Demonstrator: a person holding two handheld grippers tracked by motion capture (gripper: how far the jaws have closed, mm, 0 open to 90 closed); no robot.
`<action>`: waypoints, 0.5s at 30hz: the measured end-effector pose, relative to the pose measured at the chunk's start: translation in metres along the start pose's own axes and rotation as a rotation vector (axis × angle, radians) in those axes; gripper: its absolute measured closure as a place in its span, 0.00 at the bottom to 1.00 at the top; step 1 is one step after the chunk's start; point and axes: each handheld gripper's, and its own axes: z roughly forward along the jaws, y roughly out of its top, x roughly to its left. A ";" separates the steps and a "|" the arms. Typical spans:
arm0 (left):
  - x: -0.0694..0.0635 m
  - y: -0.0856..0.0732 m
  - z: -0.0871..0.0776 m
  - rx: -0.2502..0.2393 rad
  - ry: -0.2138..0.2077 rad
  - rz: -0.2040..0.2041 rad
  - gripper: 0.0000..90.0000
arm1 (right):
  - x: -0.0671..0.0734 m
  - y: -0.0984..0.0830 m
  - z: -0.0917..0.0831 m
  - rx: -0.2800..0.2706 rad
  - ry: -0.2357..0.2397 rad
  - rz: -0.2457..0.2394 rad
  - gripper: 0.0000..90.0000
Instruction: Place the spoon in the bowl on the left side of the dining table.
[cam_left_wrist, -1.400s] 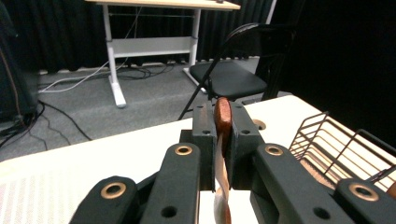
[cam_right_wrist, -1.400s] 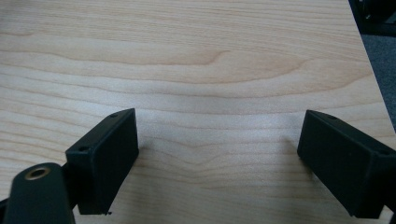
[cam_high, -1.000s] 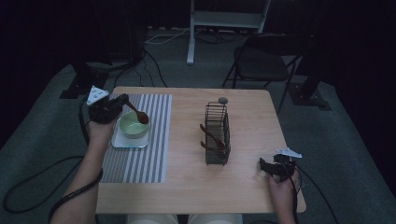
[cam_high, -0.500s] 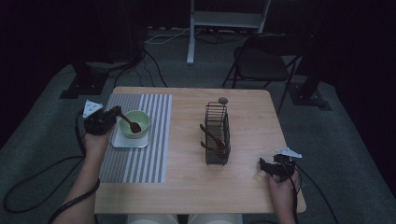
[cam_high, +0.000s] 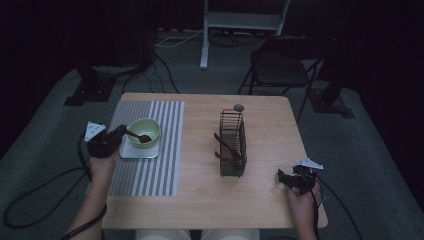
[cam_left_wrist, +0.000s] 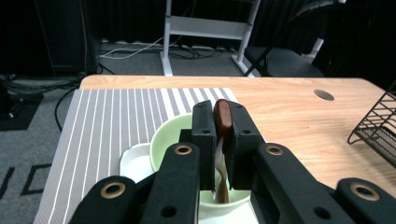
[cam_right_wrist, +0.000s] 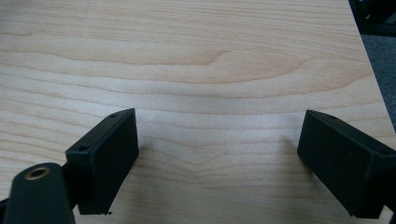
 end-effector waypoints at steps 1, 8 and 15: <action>0.002 -0.005 -0.004 -0.006 0.000 -0.027 0.93 | 0.000 0.000 0.000 0.000 0.000 0.000 0.13; 0.004 -0.024 -0.013 0.005 -0.022 -0.057 0.93 | 0.000 0.000 0.000 0.000 0.000 0.000 0.13; 0.009 -0.043 -0.019 0.023 0.024 -0.099 0.93 | 0.000 0.000 0.000 0.000 0.000 0.000 0.13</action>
